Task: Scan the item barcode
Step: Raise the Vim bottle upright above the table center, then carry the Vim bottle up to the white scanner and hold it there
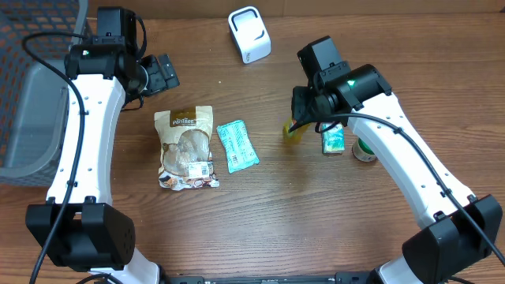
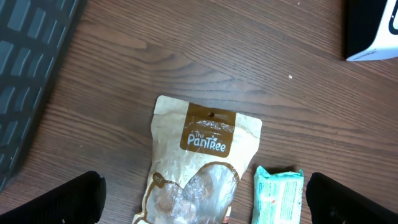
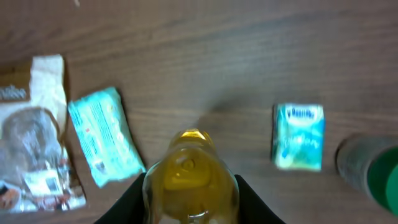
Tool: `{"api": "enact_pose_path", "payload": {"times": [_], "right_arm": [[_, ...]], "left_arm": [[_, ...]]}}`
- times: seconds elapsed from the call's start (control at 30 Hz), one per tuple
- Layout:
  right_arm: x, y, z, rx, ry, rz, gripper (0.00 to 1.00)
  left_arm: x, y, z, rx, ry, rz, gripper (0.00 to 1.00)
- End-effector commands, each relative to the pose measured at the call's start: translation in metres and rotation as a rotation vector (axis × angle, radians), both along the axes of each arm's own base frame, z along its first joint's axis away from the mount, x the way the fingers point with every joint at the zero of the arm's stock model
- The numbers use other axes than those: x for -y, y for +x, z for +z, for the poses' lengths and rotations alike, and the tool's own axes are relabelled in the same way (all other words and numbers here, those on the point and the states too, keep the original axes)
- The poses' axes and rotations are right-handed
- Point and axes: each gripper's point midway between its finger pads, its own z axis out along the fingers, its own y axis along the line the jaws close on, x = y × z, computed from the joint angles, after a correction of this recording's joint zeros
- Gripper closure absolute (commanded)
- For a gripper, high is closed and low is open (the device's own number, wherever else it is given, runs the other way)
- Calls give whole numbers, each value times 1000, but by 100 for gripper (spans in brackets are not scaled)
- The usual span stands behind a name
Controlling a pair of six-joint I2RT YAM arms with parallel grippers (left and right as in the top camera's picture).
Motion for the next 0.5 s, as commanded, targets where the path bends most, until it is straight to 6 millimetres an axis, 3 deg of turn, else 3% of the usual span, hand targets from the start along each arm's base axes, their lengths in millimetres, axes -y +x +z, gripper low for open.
{"api": "enact_pose_path", "payload": {"times": [0.0, 0.17, 0.47], "right_arm": [[-2, 14, 22, 107, 0, 27, 96], [1, 42, 53, 267, -44, 39, 96], [-18, 81, 104, 515, 15, 85, 96]], "left_arm": [[1, 2, 11, 30, 4, -13, 0], [0, 2, 11, 30, 4, -12, 0], [0, 2, 11, 30, 4, -12, 0]]}}
